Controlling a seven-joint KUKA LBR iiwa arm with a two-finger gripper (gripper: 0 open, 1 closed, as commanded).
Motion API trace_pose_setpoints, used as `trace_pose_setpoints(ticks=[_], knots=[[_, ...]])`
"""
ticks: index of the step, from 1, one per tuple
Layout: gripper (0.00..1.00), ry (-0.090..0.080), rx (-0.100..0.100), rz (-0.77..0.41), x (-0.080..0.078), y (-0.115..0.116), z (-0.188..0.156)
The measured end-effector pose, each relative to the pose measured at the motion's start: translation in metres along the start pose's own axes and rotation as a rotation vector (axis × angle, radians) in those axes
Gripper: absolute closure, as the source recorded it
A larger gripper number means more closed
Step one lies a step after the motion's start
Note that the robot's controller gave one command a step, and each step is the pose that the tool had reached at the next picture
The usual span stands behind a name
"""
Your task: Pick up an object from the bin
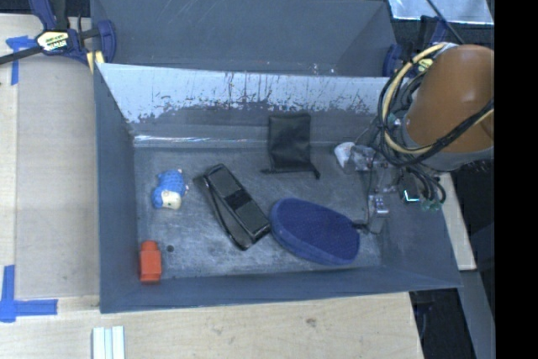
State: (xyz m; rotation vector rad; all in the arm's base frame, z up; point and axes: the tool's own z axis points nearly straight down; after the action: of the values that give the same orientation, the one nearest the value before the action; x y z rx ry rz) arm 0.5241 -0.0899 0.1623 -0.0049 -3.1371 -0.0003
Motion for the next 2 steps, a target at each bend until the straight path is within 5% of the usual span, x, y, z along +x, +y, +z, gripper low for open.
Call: trace_pose_setpoints(ticks=[1, 2], knots=[[0.0, 0.002, -0.001, 0.06, 0.0358, 0.0223, 0.0794], [1.0, -0.025, 0.002, 0.059, 0.028, 0.0216, 0.0727]])
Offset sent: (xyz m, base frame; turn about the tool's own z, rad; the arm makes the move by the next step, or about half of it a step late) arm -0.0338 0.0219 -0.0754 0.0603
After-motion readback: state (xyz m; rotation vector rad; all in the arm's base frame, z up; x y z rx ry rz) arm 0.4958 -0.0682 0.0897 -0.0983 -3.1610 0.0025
